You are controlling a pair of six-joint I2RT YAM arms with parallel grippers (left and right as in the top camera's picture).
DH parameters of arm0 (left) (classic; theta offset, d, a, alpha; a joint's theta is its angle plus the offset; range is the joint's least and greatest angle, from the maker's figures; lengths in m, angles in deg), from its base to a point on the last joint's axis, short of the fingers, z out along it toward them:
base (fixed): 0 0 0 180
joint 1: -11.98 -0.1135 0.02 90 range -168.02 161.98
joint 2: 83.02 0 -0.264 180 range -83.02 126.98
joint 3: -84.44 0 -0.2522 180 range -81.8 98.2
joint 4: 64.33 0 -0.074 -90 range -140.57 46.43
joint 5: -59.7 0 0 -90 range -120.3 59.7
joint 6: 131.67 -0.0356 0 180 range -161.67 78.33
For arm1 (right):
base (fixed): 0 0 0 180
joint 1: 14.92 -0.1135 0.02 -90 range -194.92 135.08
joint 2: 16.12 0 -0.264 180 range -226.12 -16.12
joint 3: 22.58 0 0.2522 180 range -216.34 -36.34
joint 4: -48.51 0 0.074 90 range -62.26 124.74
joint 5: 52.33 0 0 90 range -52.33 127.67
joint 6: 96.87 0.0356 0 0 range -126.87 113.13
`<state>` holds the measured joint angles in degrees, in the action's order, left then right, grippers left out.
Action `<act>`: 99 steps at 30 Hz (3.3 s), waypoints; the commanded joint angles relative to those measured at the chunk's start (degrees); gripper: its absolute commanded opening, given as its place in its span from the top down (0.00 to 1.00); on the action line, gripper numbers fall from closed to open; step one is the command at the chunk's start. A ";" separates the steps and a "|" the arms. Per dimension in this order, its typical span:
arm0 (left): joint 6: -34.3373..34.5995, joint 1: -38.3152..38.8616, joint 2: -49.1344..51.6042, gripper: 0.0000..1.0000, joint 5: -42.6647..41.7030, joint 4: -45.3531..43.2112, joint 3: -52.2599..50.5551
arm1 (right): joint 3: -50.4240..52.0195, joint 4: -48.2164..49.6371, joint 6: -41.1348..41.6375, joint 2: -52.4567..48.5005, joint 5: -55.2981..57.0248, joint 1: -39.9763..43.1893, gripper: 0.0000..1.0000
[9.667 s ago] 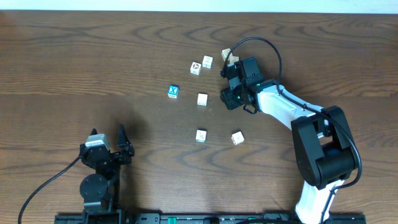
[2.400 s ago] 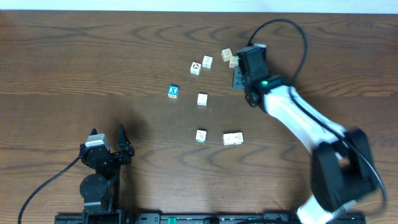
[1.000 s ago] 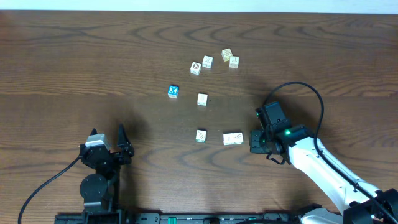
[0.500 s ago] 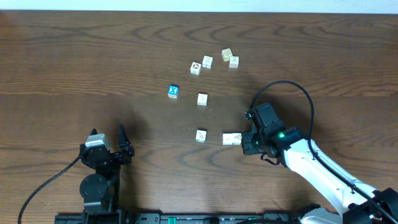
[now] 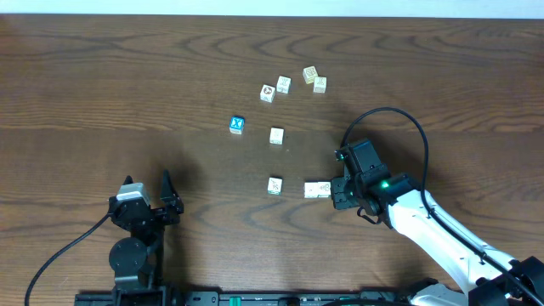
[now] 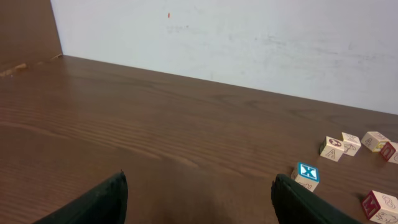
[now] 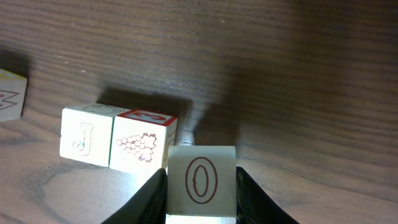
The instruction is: Lift 4 blocks
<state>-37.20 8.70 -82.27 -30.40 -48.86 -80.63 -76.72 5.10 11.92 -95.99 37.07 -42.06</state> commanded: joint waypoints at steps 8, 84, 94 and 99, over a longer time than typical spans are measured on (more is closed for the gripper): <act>0.28 -0.24 -0.15 0.26 0.70 2.49 -0.94 | 0.22 0.13 2.03 0.00 1.16 -0.39 0.70; 0.28 -0.24 -0.15 0.26 0.70 2.49 -0.94 | 2.73 -4.68 7.32 0.09 1.11 -0.42 0.96; 0.28 -0.24 -0.15 0.25 0.70 2.49 -0.94 | 2.73 -3.17 7.32 0.04 -0.52 -0.42 0.96; 0.28 -0.24 -0.15 0.26 0.70 2.49 -0.94 | 2.73 -2.45 7.34 0.04 -1.27 -0.55 0.96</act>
<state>-37.17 8.70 -82.27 -30.40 -48.86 -80.63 -74.21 2.28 18.58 -95.67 36.61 -42.06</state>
